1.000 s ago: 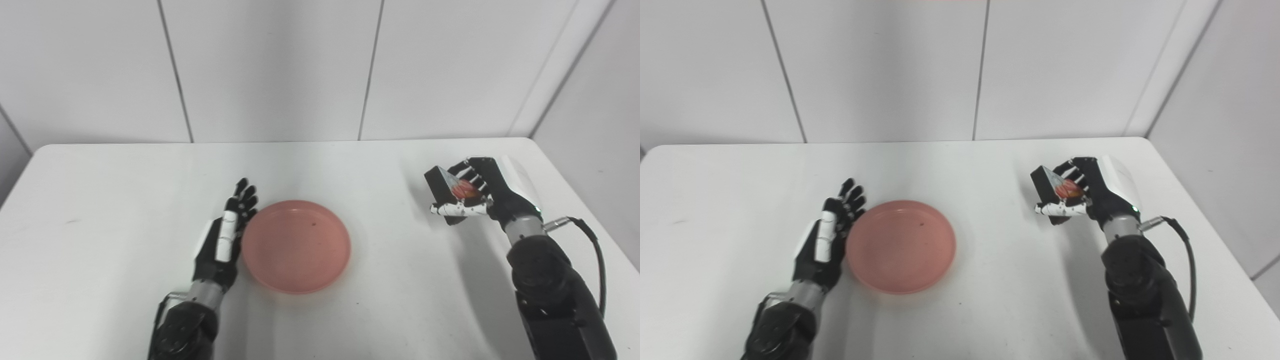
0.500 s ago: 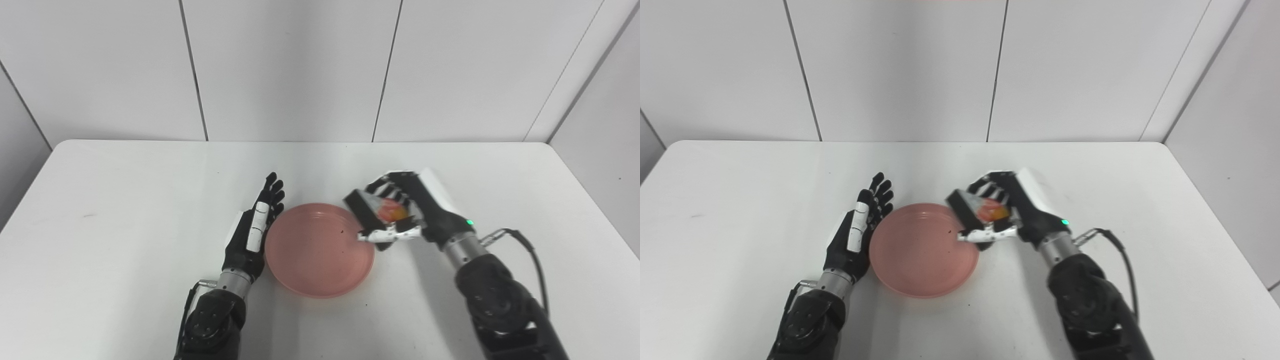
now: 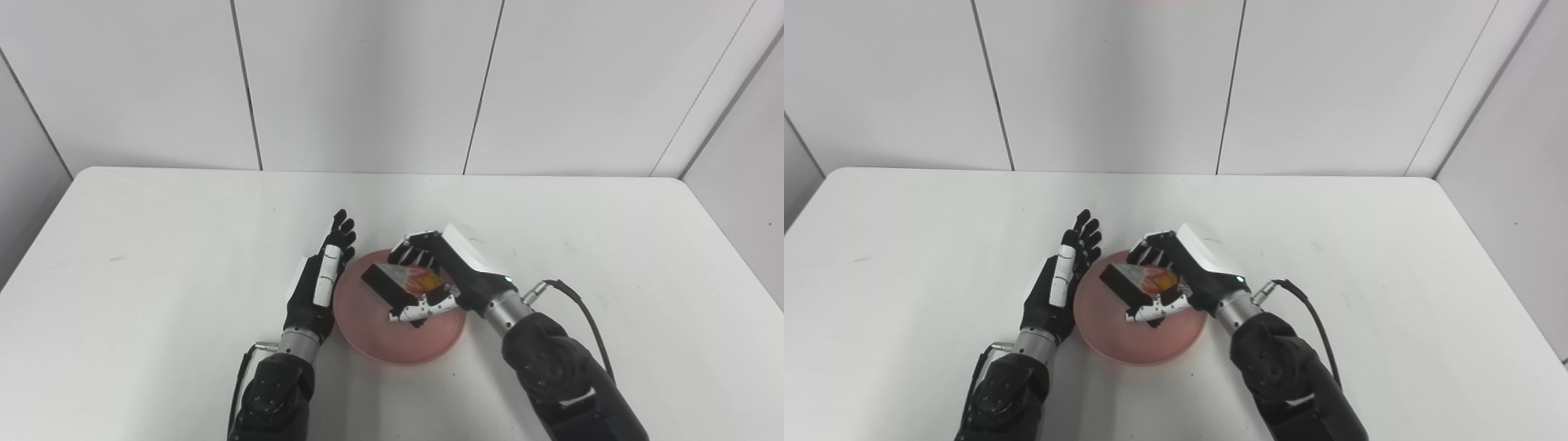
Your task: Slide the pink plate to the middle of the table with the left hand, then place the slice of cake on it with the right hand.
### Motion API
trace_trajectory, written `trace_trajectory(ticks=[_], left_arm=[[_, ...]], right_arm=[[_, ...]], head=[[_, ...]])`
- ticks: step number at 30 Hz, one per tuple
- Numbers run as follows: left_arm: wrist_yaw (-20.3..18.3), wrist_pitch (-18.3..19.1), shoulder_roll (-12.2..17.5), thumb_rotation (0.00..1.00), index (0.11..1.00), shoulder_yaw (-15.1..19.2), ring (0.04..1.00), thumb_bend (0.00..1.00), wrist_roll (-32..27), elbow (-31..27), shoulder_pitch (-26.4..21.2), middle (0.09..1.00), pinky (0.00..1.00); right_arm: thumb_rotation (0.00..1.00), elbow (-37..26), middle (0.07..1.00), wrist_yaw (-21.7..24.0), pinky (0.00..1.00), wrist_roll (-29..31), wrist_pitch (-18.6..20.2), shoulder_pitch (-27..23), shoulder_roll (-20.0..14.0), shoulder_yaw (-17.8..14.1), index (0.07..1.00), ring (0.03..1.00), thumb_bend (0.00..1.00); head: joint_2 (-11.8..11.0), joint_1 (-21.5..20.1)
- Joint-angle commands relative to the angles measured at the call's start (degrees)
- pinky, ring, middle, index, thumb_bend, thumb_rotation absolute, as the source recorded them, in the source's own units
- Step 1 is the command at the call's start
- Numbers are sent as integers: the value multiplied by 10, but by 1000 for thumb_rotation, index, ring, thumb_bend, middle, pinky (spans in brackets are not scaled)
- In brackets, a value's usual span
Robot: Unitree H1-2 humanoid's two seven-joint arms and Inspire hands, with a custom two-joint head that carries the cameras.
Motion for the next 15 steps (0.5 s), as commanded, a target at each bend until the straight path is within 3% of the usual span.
trace_trajectory(ticks=[1,10,15], left_arm=[[11,-6,-9,1000,1000,-2,1000,758,5,17,20,1000,1000],[21,-9,-12,1000,1000,-2,1000,767,9,10,23,1000,1000],[27,-14,-13,1000,1000,-1,1000,756,16,6,26,1000,1000]], right_arm=[[0,10,504,-10,322,-12,-32,-23,-3,1,516,398,513],[0,65,499,-16,336,-30,-60,-26,-8,13,524,397,512],[0,87,488,-53,336,-44,-103,-23,-8,13,552,385,509]], head=[[0,0],[4,-1],[3,-2]])
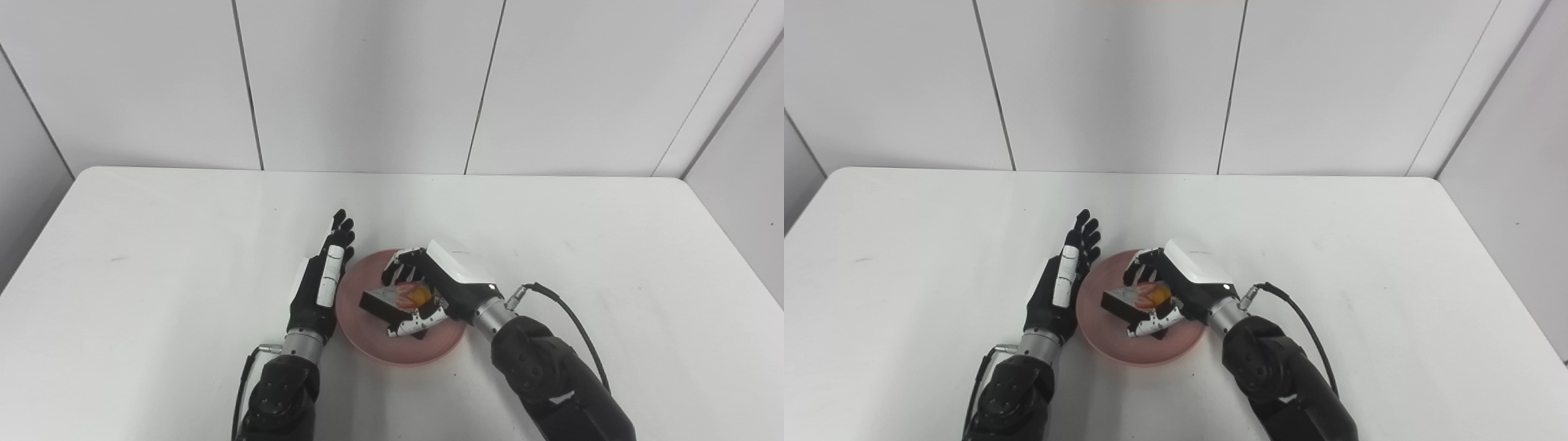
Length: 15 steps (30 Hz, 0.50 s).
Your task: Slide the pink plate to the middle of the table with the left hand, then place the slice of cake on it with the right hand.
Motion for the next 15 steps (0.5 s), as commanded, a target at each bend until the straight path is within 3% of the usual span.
trace_trajectory(ticks=[1,2,3,5,7,10,13,15], left_arm=[[5,-6,-5,1000,1000,-2,1000,749,4,9,23,1000,1000],[6,-5,-5,1000,1000,-1,1000,745,4,8,23,1000,1000],[6,-5,-5,1000,1000,-1,999,743,4,7,24,1000,998],[6,-5,-4,1000,1000,-2,999,742,6,5,25,1000,996],[7,-2,-2,1000,1000,-3,997,732,9,3,26,999,992],[6,-2,-2,1000,1000,-2,1000,735,6,4,25,1000,997],[3,-2,-1,1000,1000,-2,1000,747,4,2,25,1000,1000],[3,0,1,1000,1000,-2,998,759,5,-2,26,999,1000]], right_arm=[[0,-1,494,-31,355,-16,-38,-15,-7,-2,554,392,508],[4,-2,478,-40,396,-25,-45,-14,-10,-1,535,472,515],[79,-3,563,-47,442,-33,-50,-12,-12,-1,514,546,513],[127,-6,634,-59,478,-36,-67,-8,-15,-4,505,591,511],[419,-12,750,-55,583,-19,-82,-3,-18,-10,747,704,615],[651,-27,895,-41,756,25,-98,6,-21,-24,892,873,687],[696,-39,981,-32,876,48,-106,17,-26,-34,957,974,713],[697,-48,994,-27,904,62,-107,28,-31,-42,967,991,725]], head=[[1,-1],[1,-2],[1,-2],[2,-2],[2,-2],[3,-5],[3,-5],[4,-6]])
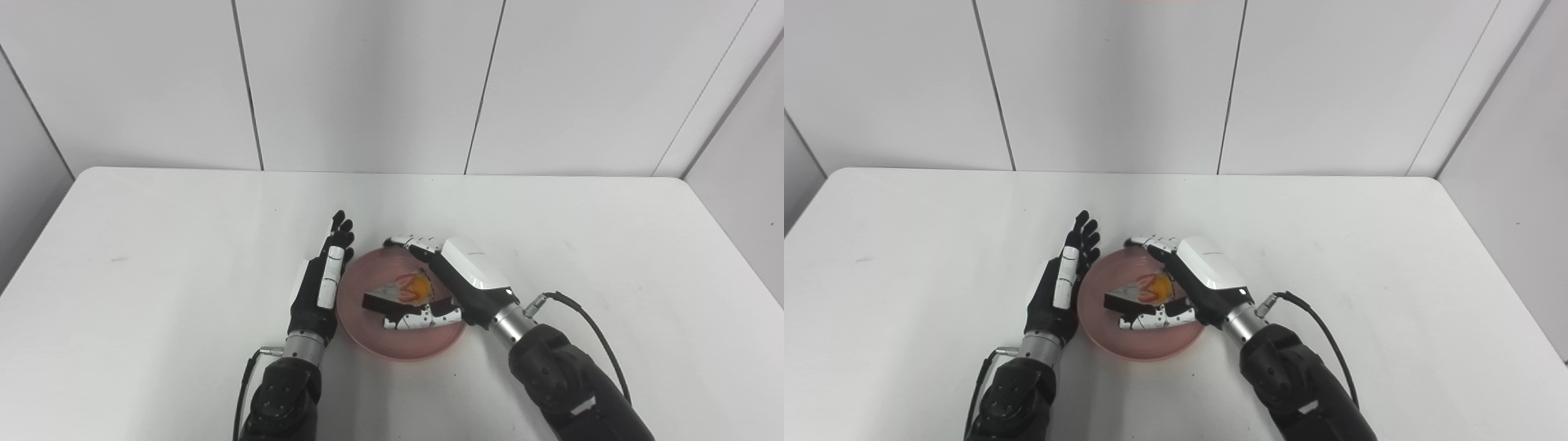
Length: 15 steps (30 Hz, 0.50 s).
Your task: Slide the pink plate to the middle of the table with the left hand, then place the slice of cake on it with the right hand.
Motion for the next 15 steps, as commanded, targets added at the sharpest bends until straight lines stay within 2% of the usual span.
trace_trajectory(ticks=[1,5,9,11,12,13,15], left_arm=[[-1,-1,5,1000,1000,-1,998,762,3,3,22,999,1000],[-6,-2,11,1000,1000,-2,994,787,3,0,24,1000,1000],[-22,-2,24,1000,1000,-2,997,786,-8,-1,25,1000,1000],[-24,-2,30,1000,1000,-3,998,783,-5,-4,26,1000,1000],[-26,-2,32,1000,1000,-4,1000,782,-5,-6,27,1000,1000],[-27,-1,34,1000,1000,-4,1000,781,-5,-8,28,1000,1000],[-31,-3,38,1000,1000,-3,1000,789,-8,-8,28,1000,1000]], right_arm=[[697,-25,997,2,912,19,-28,0,-13,-14,970,996,729],[677,-38,1000,4,960,52,-21,23,-11,-37,991,1000,729],[823,-12,1000,-35,937,150,-58,55,33,-91,1000,1000,695],[896,-5,1000,-55,958,163,-67,61,55,-110,1000,1000,651],[966,-2,1000,-64,986,164,-71,63,64,-117,1000,1000,634],[983,0,1000,-70,993,165,-73,64,69,-121,1000,1000,630],[978,13,1000,-73,999,212,-73,63,91,-141,1000,1000,636]], head=[[1,0],[2,1],[2,-2],[3,-4],[5,-6],[5,-6],[7,-9]])
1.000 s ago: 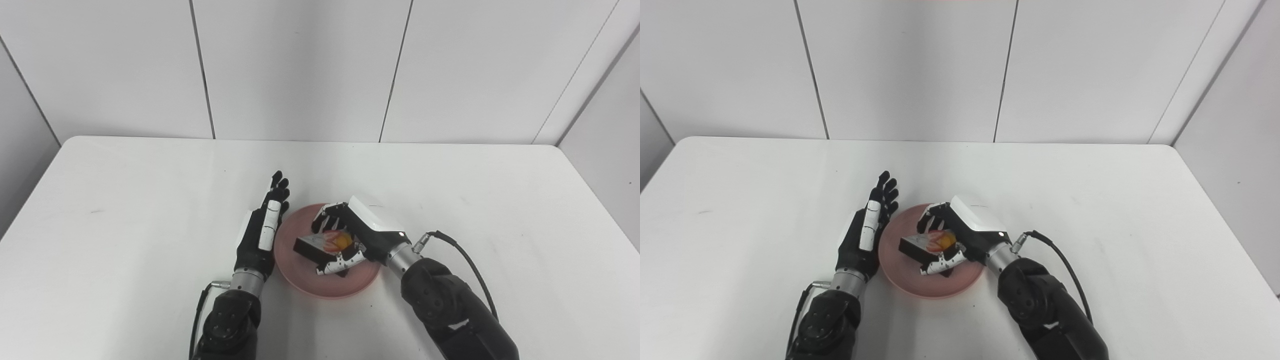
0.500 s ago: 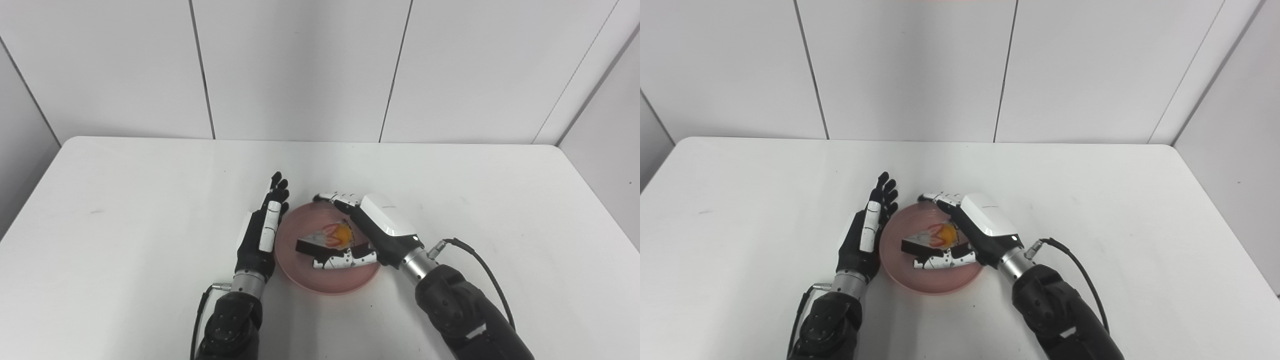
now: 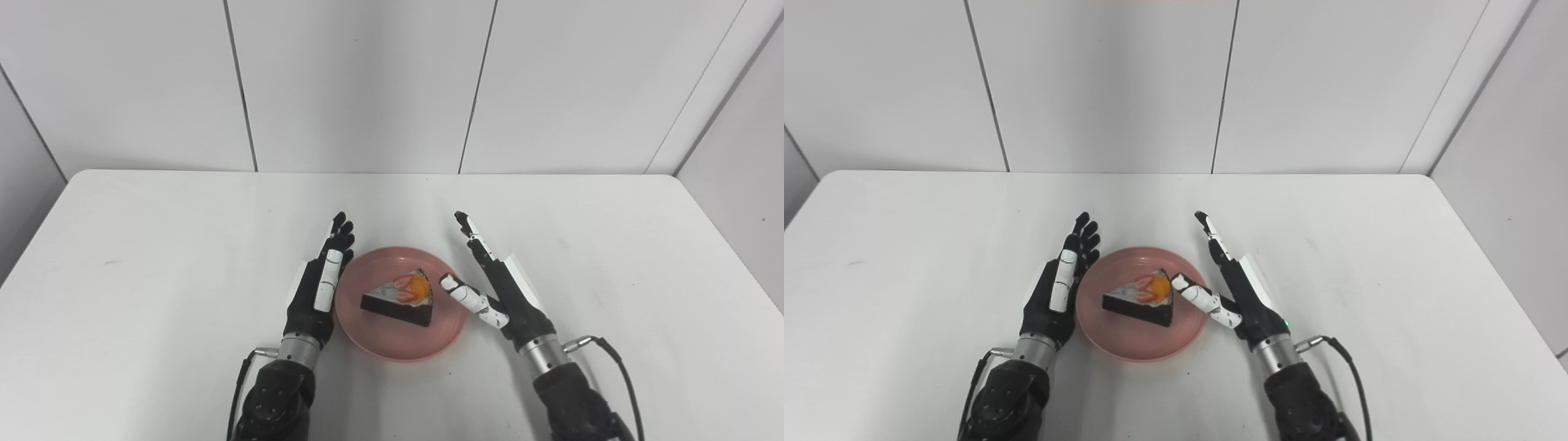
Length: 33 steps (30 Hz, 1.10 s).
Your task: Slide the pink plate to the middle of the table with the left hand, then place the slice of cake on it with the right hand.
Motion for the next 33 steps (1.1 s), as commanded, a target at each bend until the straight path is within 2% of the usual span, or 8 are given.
trace_trajectory(ticks=[1,5,10,13,26,33], left_arm=[[-13,-4,18,1000,1000,4,1000,789,-6,6,20,1000,1000],[-12,-1,19,1000,1000,9,1000,770,-10,-2,22,1000,1000],[-14,9,24,1000,1000,11,1000,790,-10,-6,23,1000,1000],[-12,12,26,1000,1000,12,1000,791,-10,-7,23,1000,1000],[-7,21,22,1000,1000,18,1000,782,-11,-7,23,1000,1000],[-3,11,18,1000,1000,19,1000,764,-10,-3,24,1000,1000]], right_arm=[[977,-4,1000,-12,999,60,-27,-17,20,-26,1000,1000,636],[942,0,1000,-4,1000,123,-5,-16,48,-51,1000,1000,658],[926,-3,1000,10,1000,149,34,-11,52,-52,1000,1000,593],[916,-4,1000,13,1000,157,44,-10,53,-52,1000,1000,580],[917,20,1000,6,1000,171,38,1,71,-58,1000,1000,604],[902,26,1000,0,1000,186,39,1,79,-70,1000,1000,605]], head=[[0,-3],[4,-8],[5,-6],[6,-2],[4,4],[5,3]])
